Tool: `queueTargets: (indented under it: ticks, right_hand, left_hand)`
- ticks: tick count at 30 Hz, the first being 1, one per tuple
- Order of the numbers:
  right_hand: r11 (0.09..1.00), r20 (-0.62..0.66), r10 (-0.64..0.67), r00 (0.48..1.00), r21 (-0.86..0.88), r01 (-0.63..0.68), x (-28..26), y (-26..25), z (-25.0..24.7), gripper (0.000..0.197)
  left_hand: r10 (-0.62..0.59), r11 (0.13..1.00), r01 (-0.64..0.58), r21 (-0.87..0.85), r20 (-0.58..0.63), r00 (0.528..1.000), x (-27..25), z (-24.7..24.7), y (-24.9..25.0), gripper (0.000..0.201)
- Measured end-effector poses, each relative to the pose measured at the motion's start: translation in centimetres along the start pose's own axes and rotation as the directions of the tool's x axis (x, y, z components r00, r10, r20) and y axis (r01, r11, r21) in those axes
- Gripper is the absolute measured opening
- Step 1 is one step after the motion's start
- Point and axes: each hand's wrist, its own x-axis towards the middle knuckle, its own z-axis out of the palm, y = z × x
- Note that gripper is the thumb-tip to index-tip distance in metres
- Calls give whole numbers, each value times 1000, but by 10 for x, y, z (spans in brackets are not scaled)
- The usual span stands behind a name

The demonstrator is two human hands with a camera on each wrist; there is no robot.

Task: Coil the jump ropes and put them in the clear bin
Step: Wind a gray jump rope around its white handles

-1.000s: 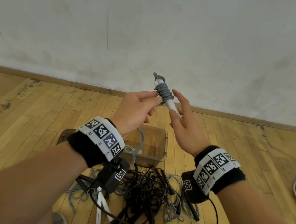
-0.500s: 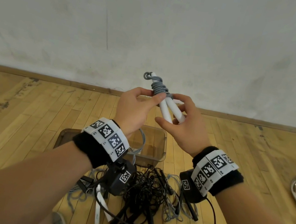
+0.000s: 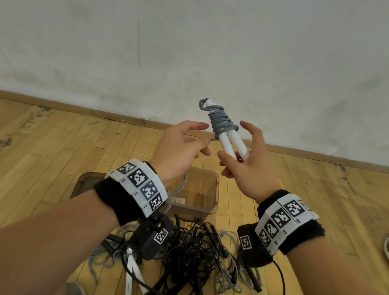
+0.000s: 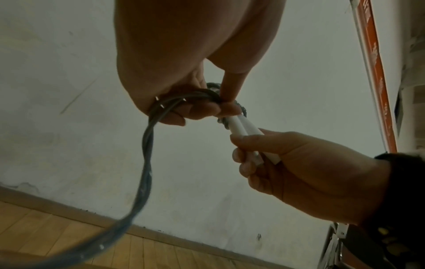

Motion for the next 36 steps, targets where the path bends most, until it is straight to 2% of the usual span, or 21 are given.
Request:
queueTargets:
  ticks: [4, 8, 12, 18, 21, 24, 28, 32, 36]
  right_hand:
    - [996, -39, 32, 999, -81, -36, 2, 5, -2, 62]
    - [969, -70, -35, 997, -246, 17, 1, 5, 1, 50]
    - [983, -9, -45, 999, -177, 43, -5, -4, 4, 33]
    - [967, 51, -115, 992, -222, 124, -13, -10, 7, 36]
    - [972, 78, -160, 984, -159, 170, -11, -9, 5, 40]
    - [973, 71, -184, 980, -127, 191, -10, -9, 4, 55]
    - [994, 47, -100, 994, -27, 102, -9, -8, 6, 68]
    - [992, 100, -42, 994, 125, 30, -11, -10, 8, 62]
    - [974, 86, -57, 995, 225, 37, -13, -14, 9, 65]
  left_hand:
    - [-40, 999, 41, -21, 33, 999, 0, 0, 2, 32]
    - [-59, 995, 64, -72, 58, 997, -3, 4, 6, 34]
    - [-68, 990, 81, -114, 111, 992, -8, 6, 11, 37]
    - [-80, 989, 88, -115, 69, 994, -8, 4, 12, 33]
    - [-82, 988, 86, -132, 40, 996, -9, 3, 12, 33]
    - [-61, 988, 61, -144, 5, 998, -8, 4, 11, 37]
    - [-25, 986, 25, -166, 2, 1000, -6, 4, 9, 32]
    - [13, 989, -6, -147, 46, 999, -8, 5, 8, 26]
    - [50, 999, -50, -3, 28, 998, -7, 7, 4, 24]
